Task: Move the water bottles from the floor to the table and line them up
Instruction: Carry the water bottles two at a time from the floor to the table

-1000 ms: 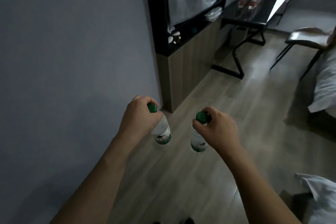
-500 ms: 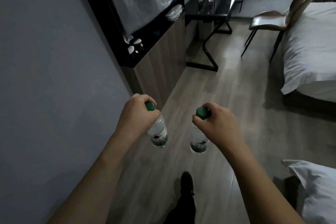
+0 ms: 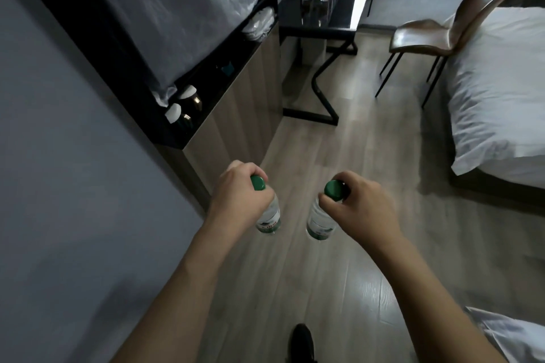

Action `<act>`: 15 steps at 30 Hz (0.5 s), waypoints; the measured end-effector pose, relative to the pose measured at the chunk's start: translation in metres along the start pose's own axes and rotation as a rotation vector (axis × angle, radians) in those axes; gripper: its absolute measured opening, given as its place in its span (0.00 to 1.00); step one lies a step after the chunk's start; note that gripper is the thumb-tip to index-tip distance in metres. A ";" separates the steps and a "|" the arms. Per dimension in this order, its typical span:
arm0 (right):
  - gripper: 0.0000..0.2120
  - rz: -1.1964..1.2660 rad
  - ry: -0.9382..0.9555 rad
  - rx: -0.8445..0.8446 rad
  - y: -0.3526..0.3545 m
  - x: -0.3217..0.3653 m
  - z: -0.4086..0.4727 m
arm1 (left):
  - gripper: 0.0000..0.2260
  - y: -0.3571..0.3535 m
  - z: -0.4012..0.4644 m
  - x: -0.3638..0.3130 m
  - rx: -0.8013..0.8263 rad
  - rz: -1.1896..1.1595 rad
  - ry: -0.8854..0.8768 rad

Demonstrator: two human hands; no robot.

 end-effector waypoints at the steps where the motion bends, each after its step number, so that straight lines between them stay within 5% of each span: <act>1: 0.11 0.008 -0.004 -0.004 -0.001 0.001 0.015 | 0.04 -0.001 0.017 -0.003 0.002 -0.002 -0.014; 15: 0.11 -0.044 -0.072 -0.072 -0.001 -0.024 0.157 | 0.06 -0.028 0.155 -0.046 0.033 -0.008 -0.056</act>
Point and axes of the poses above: each hand's wrist, its own z-axis towards the middle knuckle, its own y-axis out of the back of the hand, x = y × z, the point moved 2 cm from there along z, towards the middle knuckle, and after that the axes turned 1 degree about y, right-handed, at the moved point
